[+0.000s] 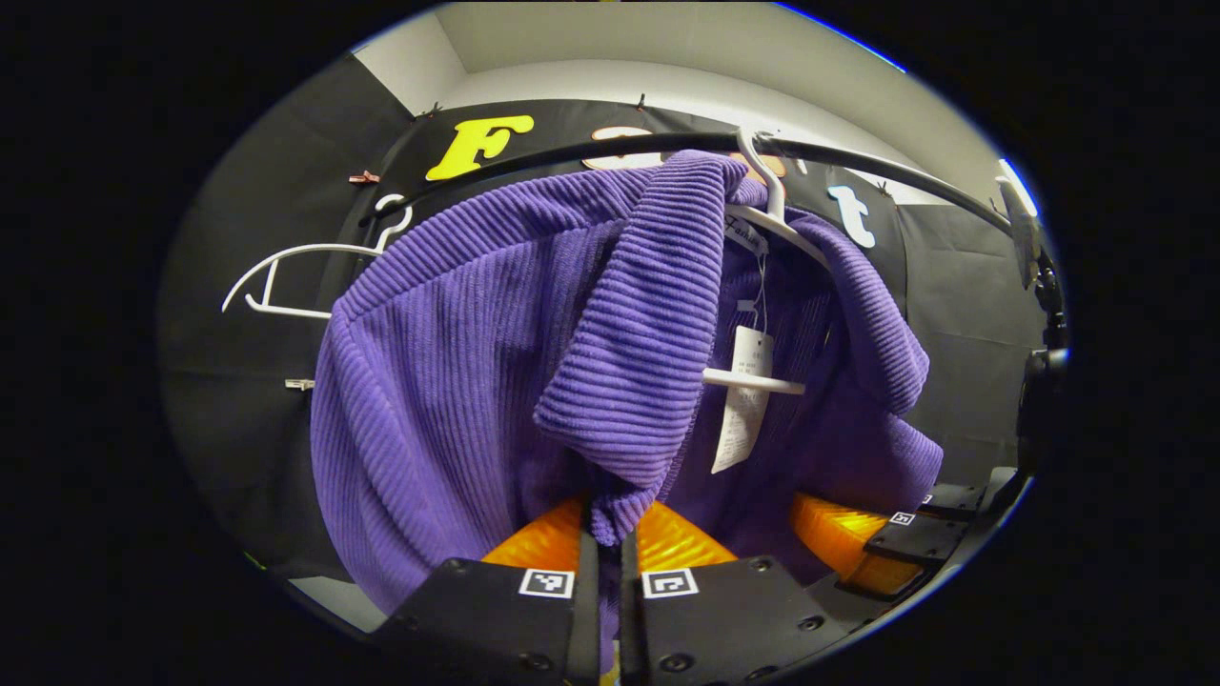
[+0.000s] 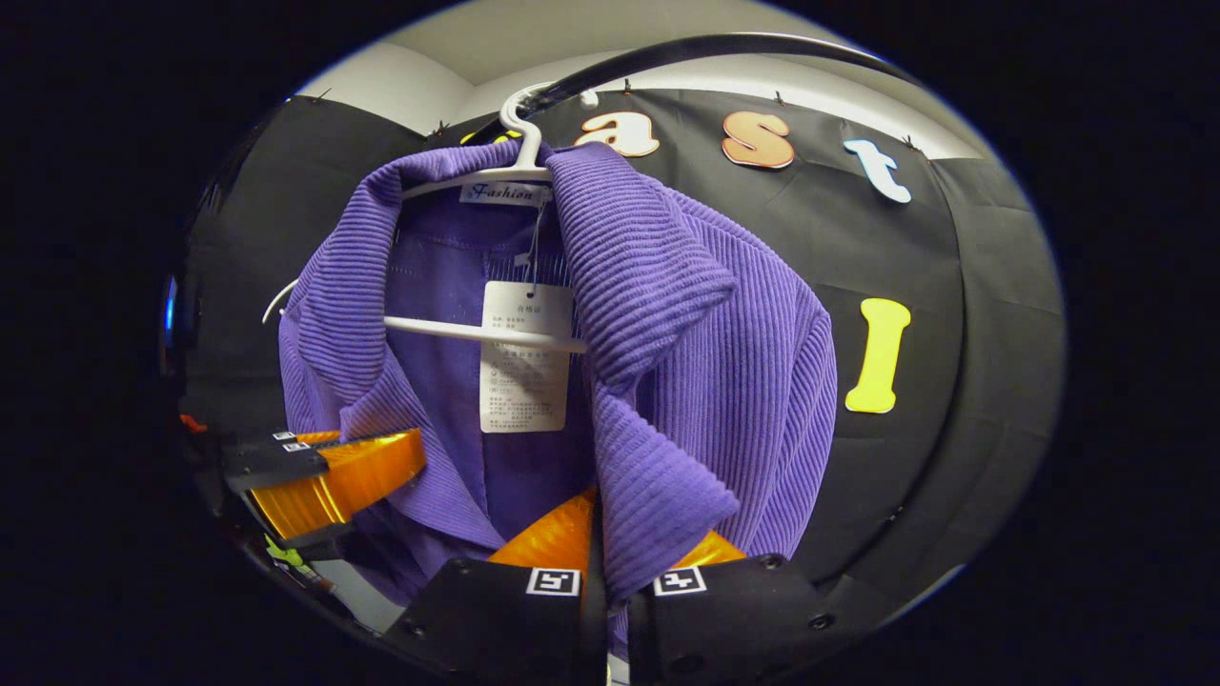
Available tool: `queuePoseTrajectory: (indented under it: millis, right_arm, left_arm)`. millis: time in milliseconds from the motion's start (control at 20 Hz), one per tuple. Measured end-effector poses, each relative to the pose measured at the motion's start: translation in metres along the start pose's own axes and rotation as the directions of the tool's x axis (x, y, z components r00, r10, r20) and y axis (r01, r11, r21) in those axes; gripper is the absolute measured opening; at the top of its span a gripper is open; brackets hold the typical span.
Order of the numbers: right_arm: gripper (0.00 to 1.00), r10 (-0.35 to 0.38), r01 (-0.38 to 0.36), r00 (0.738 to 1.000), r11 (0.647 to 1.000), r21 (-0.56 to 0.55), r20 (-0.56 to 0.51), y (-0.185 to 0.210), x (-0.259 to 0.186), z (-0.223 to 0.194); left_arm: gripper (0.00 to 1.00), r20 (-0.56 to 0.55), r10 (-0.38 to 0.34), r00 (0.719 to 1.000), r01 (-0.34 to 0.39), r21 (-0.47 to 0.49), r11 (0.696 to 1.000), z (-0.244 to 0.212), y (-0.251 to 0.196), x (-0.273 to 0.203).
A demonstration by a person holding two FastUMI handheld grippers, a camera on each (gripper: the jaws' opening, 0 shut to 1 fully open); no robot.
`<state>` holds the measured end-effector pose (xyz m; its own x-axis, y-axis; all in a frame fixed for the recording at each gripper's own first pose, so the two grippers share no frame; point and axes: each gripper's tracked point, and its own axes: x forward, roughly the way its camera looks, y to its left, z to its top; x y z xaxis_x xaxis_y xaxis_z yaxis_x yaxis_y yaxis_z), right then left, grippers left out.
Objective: Grasp the clothes on the hanger with both hands and then place them into the laundry hamper below.
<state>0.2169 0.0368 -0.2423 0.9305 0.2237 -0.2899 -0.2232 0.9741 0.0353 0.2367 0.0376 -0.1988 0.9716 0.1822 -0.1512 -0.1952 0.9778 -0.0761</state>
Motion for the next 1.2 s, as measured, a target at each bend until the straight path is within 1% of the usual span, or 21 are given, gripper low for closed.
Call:
queuePoseTrajectory:
  millis: [50,100,150,350,500,700,750,800,850,1000,1100,1150,1200]
  right_arm:
    - [0.1,-0.051,0.051,0.999,0.999,-0.003,-0.006,-0.01,0.005,-0.005]
    - [0.0,-0.051,0.051,0.999,0.999,-0.002,0.001,-0.014,0.007,-0.001]
    - [0.05,-0.062,0.062,0.998,0.998,0.002,0.0,-0.016,-0.005,0.004]
    - [0.05,-0.082,0.082,0.997,0.997,0.006,0.012,-0.028,-0.016,0.013]
    - [0.05,-0.094,0.094,0.995,0.996,-0.005,0.041,-0.033,-0.032,0.028]
    - [0.05,-0.112,0.117,0.988,0.993,-0.035,0.104,-0.041,-0.057,0.059]
    - [0.1,-0.123,0.131,0.983,0.99,-0.05,0.134,-0.046,-0.064,0.07]
    - [0.05,-0.136,0.149,0.977,0.987,-0.067,0.165,-0.05,-0.07,0.082]
    - [0.05,-0.15,0.169,0.969,0.982,-0.083,0.197,-0.055,-0.076,0.094]
    - [0.05,-0.198,0.243,0.939,0.96,-0.137,0.281,-0.073,-0.084,0.126]
    - [0.1,-0.25,0.31,0.913,0.938,-0.153,0.323,-0.091,-0.082,0.141]
    - [0.1,-0.269,0.333,0.903,0.931,-0.148,0.335,-0.098,-0.081,0.146]
    - [0.04,-0.286,0.35,0.896,0.926,-0.143,0.34,-0.105,-0.076,0.15]
  left_arm:
    - [0.05,-0.012,-0.011,1.0,0.011,0.0,1.0,-0.002,0.0,0.0]
    - [0.03,-0.023,-0.019,1.0,0.019,-0.003,1.0,-0.002,0.0,-0.001]
    - [0.05,-0.031,-0.022,0.999,0.022,-0.005,1.0,-0.001,0.002,-0.004]
    - [0.05,-0.049,-0.034,0.998,0.033,-0.007,0.999,0.005,0.007,-0.023]
    - [0.05,-0.047,-0.032,0.998,0.03,-0.035,0.999,0.018,0.016,-0.049]
    - [0.05,0.003,0.035,0.999,-0.035,-0.052,0.998,0.052,0.042,-0.081]
    - [0.05,0.027,0.059,0.998,-0.058,-0.056,0.997,0.064,0.05,-0.09]
    - [0.05,0.051,0.082,0.995,-0.08,-0.055,0.995,0.075,0.057,-0.099]
    - [0.05,0.074,0.105,0.992,-0.101,-0.046,0.994,0.085,0.062,-0.106]
    - [0.05,0.156,0.175,0.972,-0.179,0.015,0.984,0.12,0.081,-0.123]
    - [0.05,0.21,0.205,0.956,-0.223,0.061,0.973,0.143,0.093,-0.125]
    - [0.02,0.222,0.215,0.951,-0.239,0.086,0.967,0.15,0.098,-0.123]
    - [0.04,0.227,0.225,0.948,-0.255,0.112,0.96,0.157,0.104,-0.119]
